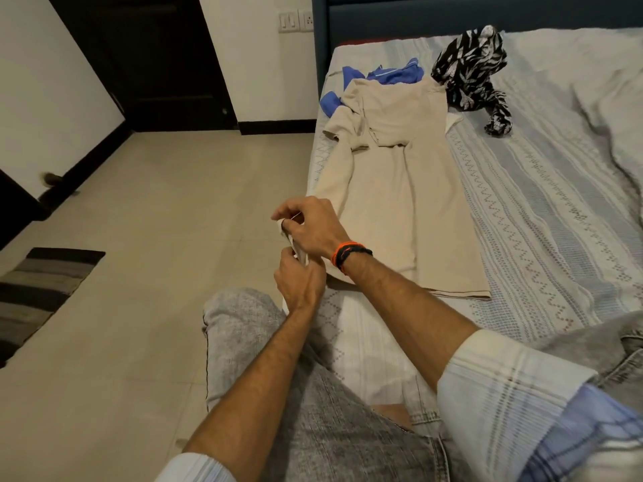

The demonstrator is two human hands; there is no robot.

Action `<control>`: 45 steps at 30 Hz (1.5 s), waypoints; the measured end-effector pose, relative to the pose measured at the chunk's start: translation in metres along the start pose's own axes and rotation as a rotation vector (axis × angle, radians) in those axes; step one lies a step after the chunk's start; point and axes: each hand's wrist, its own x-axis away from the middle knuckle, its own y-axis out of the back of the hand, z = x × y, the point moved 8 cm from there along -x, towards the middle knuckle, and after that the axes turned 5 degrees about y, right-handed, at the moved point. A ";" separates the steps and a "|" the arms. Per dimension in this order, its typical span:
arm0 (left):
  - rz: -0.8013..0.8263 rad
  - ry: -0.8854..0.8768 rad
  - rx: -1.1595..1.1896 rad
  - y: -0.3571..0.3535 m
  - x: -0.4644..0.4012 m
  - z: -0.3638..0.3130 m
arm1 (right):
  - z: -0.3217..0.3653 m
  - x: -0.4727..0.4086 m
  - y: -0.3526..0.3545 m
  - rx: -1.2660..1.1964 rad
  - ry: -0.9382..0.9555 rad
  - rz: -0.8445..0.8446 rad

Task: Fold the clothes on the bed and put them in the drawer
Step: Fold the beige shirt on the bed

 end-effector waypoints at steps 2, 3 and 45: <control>-0.007 0.018 0.023 0.001 -0.004 0.003 | 0.001 0.000 -0.004 0.018 -0.007 0.004; -0.013 0.021 0.028 0.001 -0.006 0.005 | 0.003 -0.001 -0.006 0.019 -0.007 0.006; 0.363 -0.874 -0.870 -0.062 0.003 -0.016 | -0.095 0.096 0.046 0.719 0.158 0.141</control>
